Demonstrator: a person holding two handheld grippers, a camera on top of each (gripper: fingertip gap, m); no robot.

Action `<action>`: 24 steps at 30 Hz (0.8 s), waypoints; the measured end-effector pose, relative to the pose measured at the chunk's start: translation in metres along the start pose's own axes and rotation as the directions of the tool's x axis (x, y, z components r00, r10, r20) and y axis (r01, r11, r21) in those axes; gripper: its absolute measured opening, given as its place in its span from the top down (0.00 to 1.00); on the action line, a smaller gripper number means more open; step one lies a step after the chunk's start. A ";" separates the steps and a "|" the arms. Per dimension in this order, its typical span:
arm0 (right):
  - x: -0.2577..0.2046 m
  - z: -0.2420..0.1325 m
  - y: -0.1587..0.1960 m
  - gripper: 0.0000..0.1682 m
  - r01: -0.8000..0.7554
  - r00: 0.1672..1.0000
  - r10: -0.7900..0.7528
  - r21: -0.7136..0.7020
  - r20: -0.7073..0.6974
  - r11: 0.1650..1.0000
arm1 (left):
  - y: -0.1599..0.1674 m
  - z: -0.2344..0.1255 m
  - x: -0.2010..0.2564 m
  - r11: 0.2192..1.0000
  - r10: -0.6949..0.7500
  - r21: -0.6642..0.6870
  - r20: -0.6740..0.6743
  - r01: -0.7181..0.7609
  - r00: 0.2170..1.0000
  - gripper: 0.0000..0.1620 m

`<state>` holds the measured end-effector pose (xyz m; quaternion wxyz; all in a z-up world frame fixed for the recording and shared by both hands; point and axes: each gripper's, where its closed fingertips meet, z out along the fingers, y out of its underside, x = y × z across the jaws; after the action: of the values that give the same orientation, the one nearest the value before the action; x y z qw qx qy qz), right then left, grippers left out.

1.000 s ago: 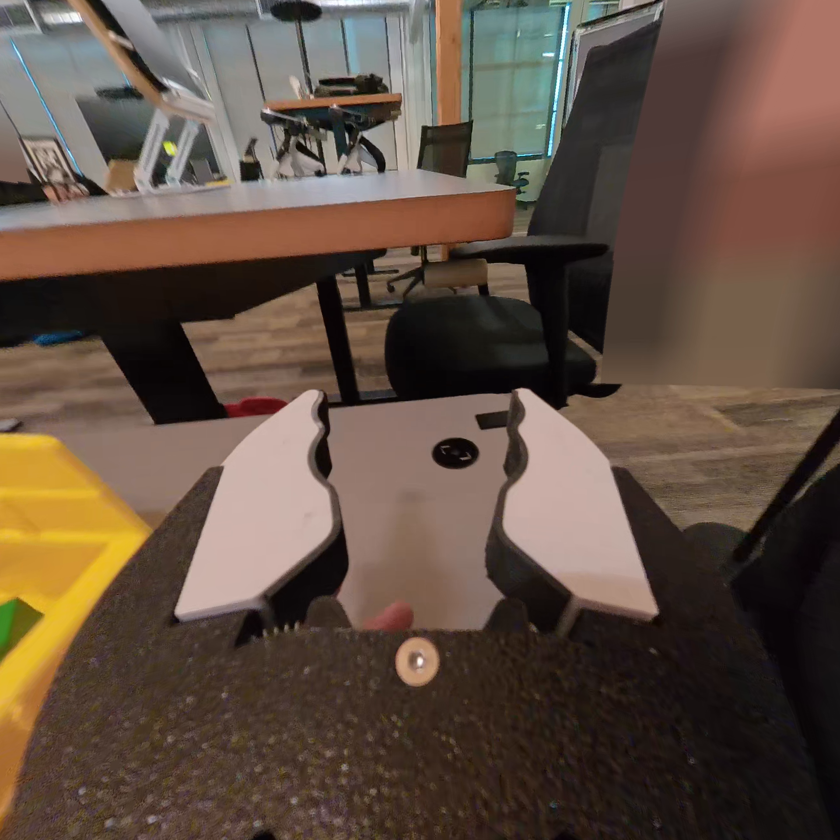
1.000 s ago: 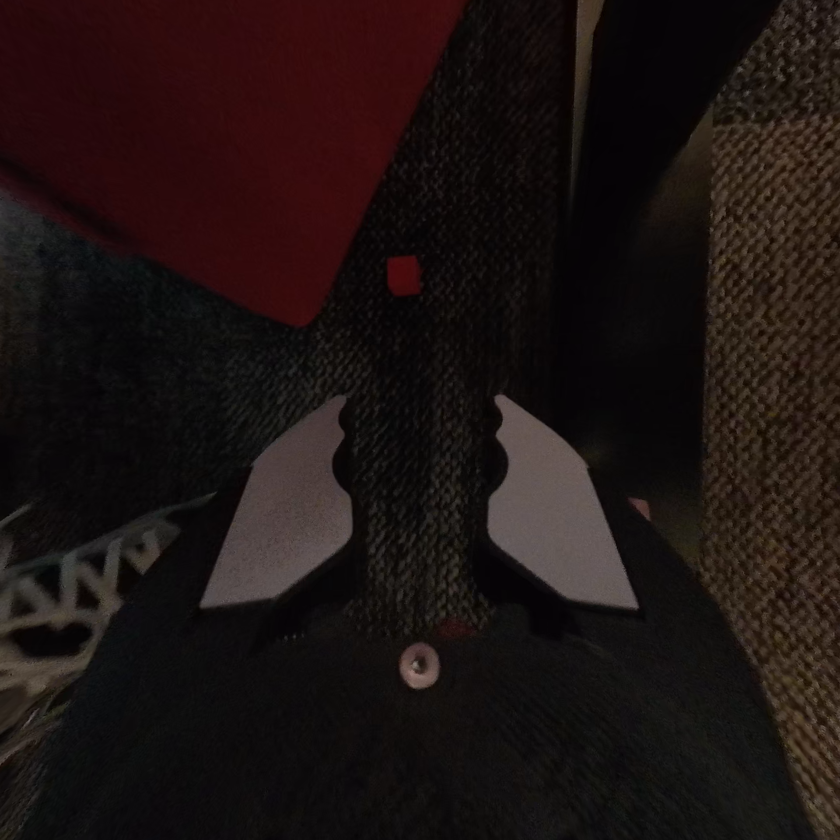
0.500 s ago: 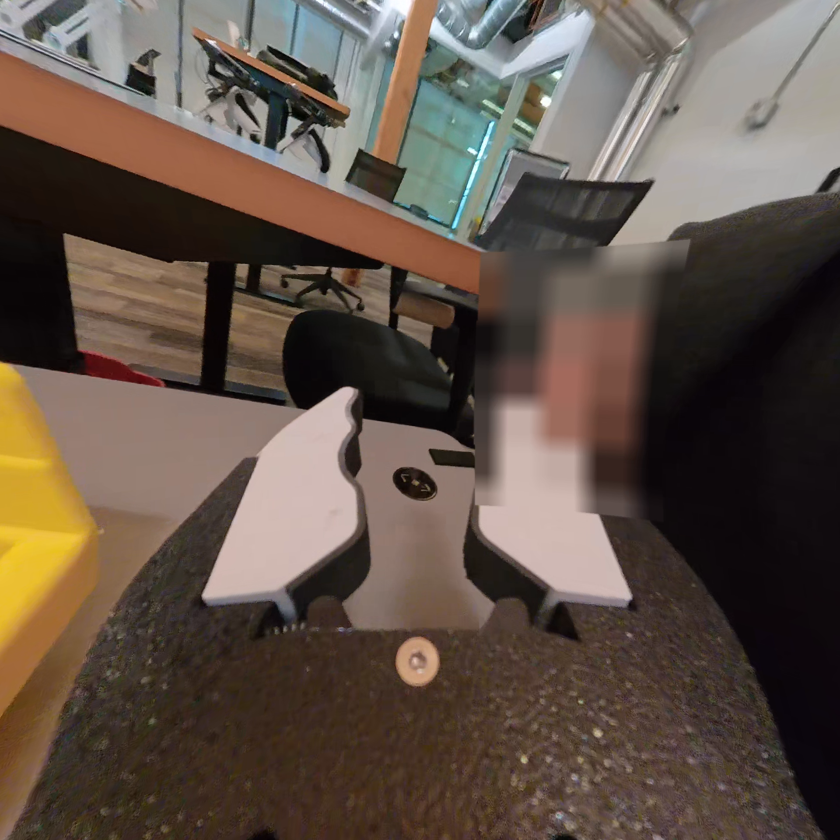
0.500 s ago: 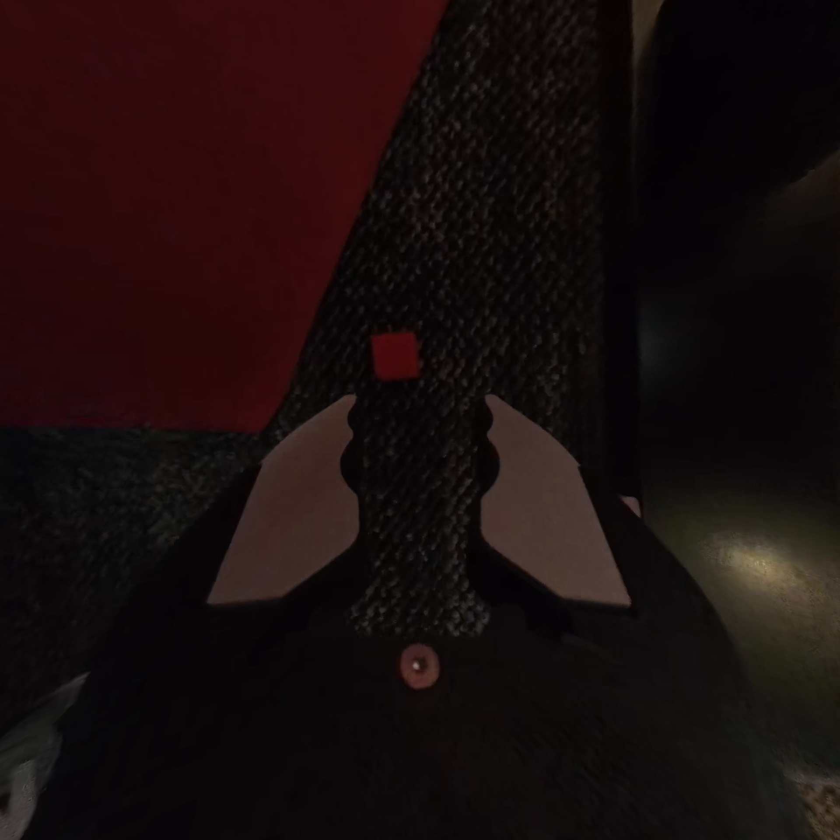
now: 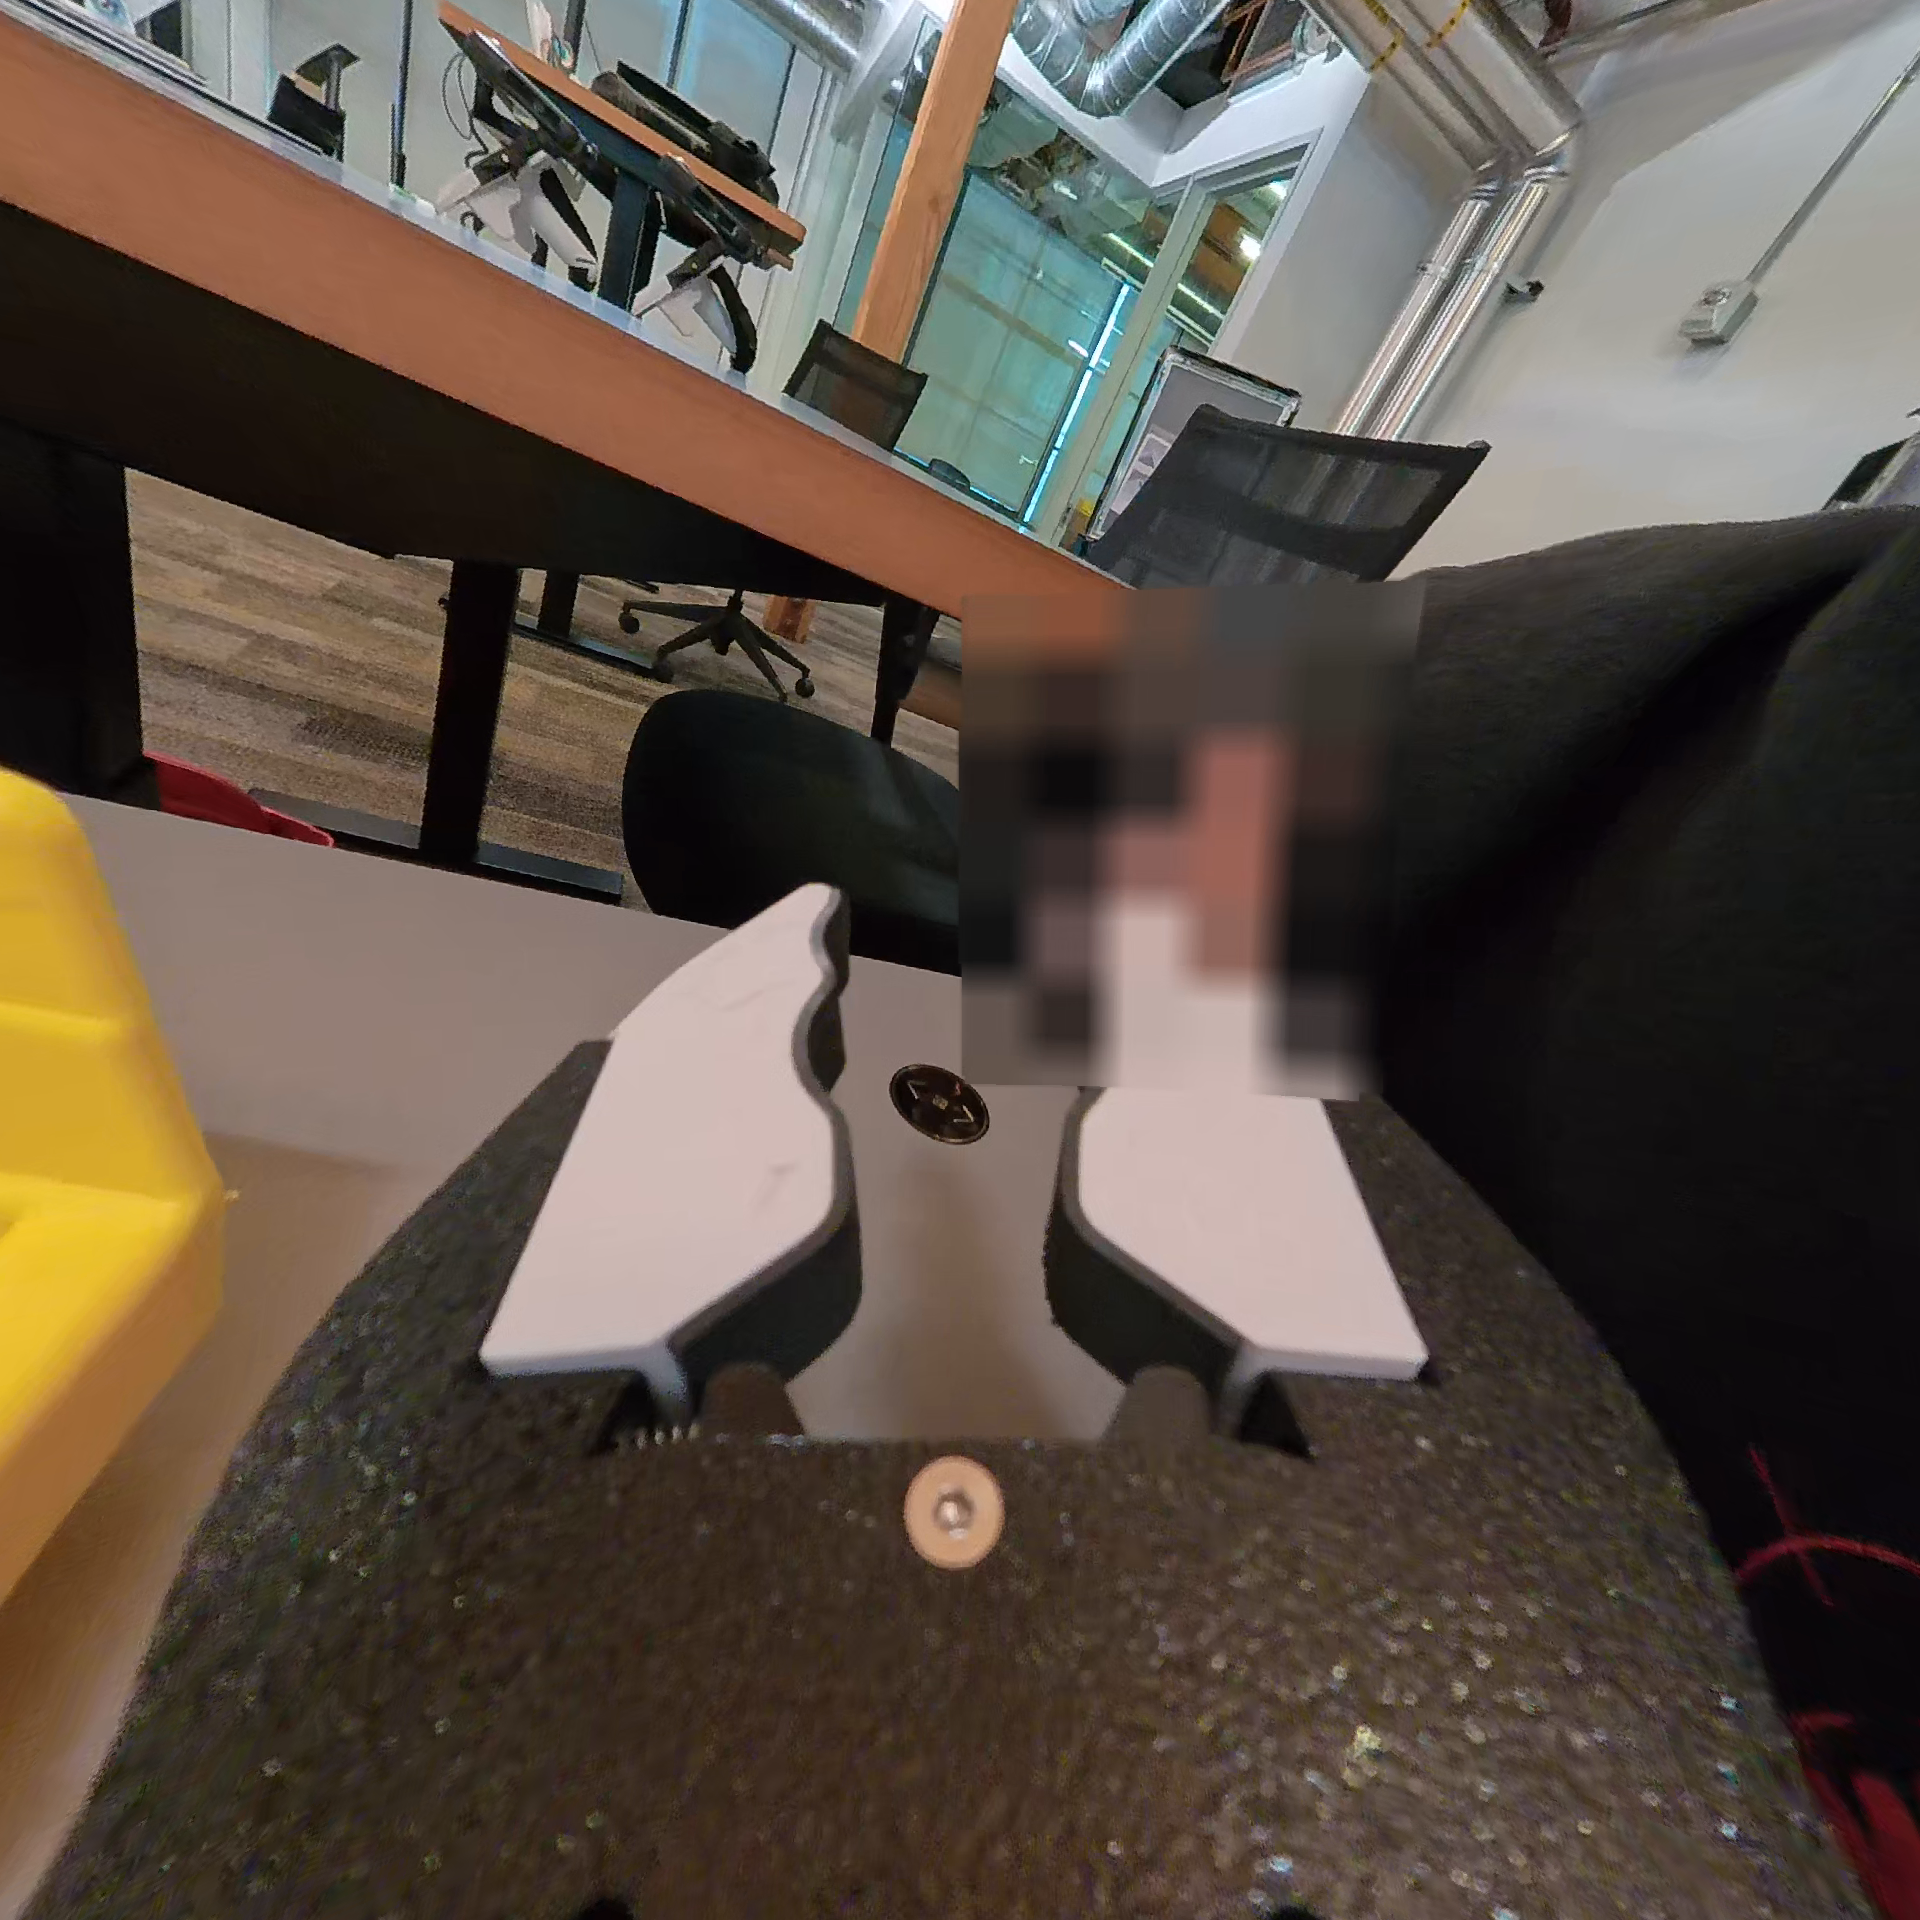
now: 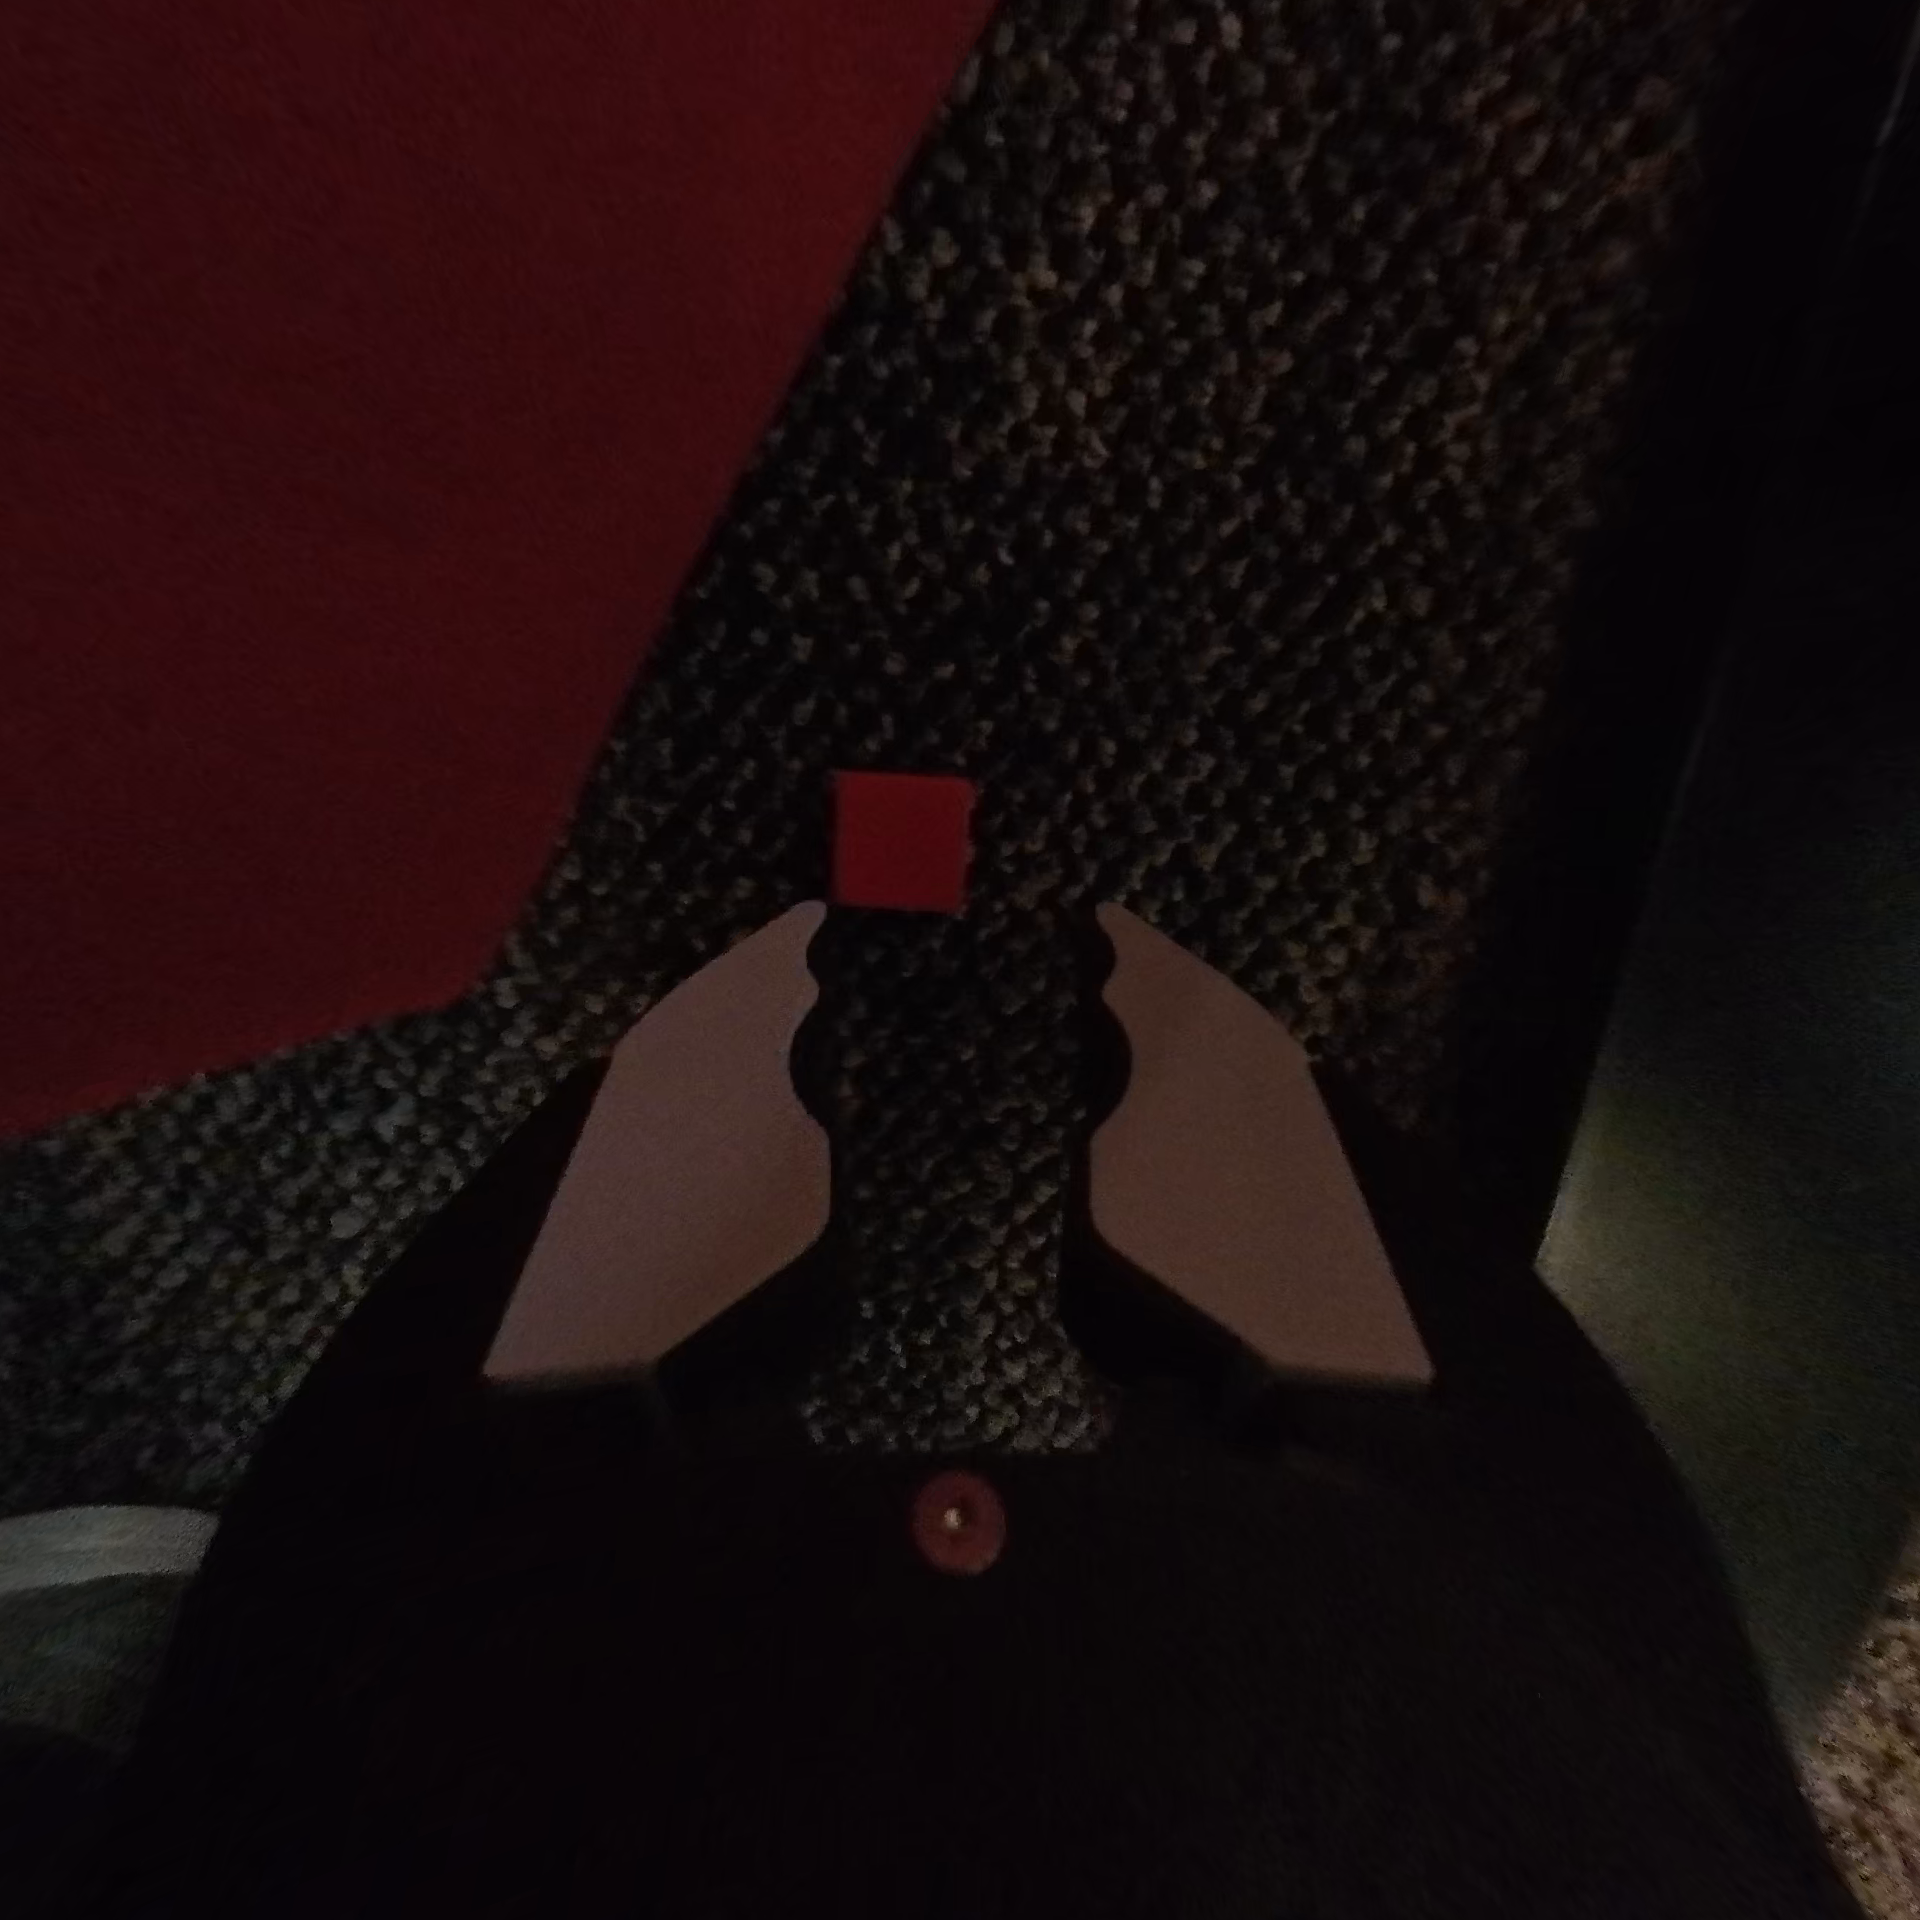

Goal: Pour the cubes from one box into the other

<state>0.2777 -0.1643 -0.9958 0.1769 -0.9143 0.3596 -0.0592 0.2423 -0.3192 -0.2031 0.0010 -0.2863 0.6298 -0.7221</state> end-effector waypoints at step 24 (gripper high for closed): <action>0.033 -0.073 0.016 0.99 -0.648 0.760 0.535 0.379 0.368 0.661 | -0.004 -0.003 0.008 0.999 0.005 0.041 -0.058 -0.003 0.998 0.79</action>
<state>0.2745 -0.2186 -0.9345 0.4486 -0.6714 0.5896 0.0175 0.2358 -0.3184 -0.1959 -0.0100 -0.2638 0.6153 -0.7428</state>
